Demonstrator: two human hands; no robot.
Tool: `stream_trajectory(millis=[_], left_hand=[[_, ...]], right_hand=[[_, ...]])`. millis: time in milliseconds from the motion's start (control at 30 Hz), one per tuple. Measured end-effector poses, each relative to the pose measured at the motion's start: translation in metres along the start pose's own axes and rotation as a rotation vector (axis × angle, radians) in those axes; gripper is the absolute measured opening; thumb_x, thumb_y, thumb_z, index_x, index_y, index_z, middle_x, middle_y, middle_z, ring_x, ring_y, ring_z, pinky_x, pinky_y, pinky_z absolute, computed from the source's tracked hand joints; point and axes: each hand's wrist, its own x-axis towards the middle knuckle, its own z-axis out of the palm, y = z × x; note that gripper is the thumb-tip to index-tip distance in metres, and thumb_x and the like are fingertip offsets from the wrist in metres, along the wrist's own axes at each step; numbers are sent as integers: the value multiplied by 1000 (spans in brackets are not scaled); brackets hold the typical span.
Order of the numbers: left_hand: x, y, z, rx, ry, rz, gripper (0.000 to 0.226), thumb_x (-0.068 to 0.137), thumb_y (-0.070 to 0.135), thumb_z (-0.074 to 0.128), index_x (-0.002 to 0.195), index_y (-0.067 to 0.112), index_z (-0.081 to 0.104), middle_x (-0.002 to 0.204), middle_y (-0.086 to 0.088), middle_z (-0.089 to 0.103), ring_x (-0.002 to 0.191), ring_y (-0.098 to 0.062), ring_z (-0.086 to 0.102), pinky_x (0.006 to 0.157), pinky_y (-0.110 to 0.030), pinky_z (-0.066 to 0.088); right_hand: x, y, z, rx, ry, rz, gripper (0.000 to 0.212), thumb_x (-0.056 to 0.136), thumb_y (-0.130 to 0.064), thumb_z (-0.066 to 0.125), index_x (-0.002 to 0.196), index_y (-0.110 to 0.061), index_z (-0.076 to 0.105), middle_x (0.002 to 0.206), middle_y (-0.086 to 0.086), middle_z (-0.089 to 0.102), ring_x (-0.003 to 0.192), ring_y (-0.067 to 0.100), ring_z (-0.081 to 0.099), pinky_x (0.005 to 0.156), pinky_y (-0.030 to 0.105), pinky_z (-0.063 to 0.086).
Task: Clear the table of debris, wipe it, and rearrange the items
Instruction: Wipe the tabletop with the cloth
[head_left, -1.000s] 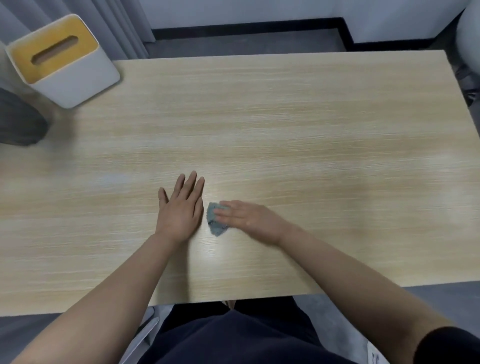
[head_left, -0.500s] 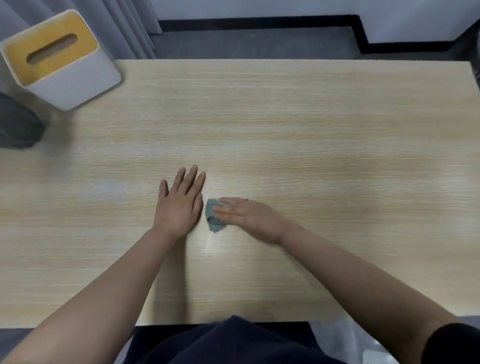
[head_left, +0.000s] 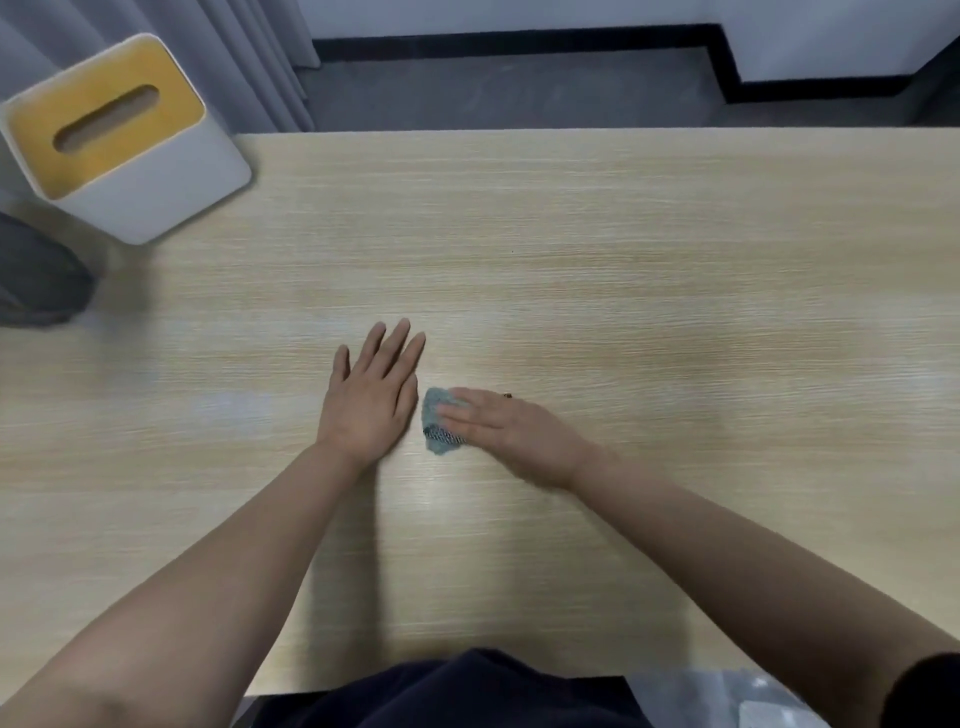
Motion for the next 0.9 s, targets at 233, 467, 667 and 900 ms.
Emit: stream_trajectory(millis=[233, 467, 667, 900], left_hand=[[1, 1, 1, 5, 6, -6, 67, 86, 45, -7, 150, 31, 7, 157, 11, -1, 145, -12, -7, 115, -43, 0], [4, -1, 3, -6, 43, -20, 62, 90, 44, -1, 149, 29, 11, 157, 10, 4, 145, -11, -4, 115, -43, 2], [29, -4, -2, -44, 83, -63, 60, 93, 40, 4, 150, 24, 15, 158, 6, 8, 146, -17, 2, 115, -46, 4], [62, -11, -14, -102, 121, -154, 52, 101, 33, 19, 151, 22, 10, 158, 5, 2, 145, -15, -4, 116, -43, 1]], right_hand=[[32, 74, -45, 14, 132, 375, 44, 94, -57, 28, 135, -46, 39, 148, -15, 33, 139, 4, 24, 116, 32, 21], [40, 59, -25, 8, 185, 380, 46, 99, -42, 24, 142, -29, 35, 151, -7, 30, 141, 8, 21, 117, 29, 16], [36, 56, -15, -30, 47, 4, 44, 94, -11, 50, 138, -17, 45, 144, 1, 44, 135, 21, 38, 106, 33, 36], [73, 97, -50, -12, 313, 584, 42, 99, -14, 42, 142, -14, 38, 150, 3, 33, 142, 18, 23, 116, 27, 20]])
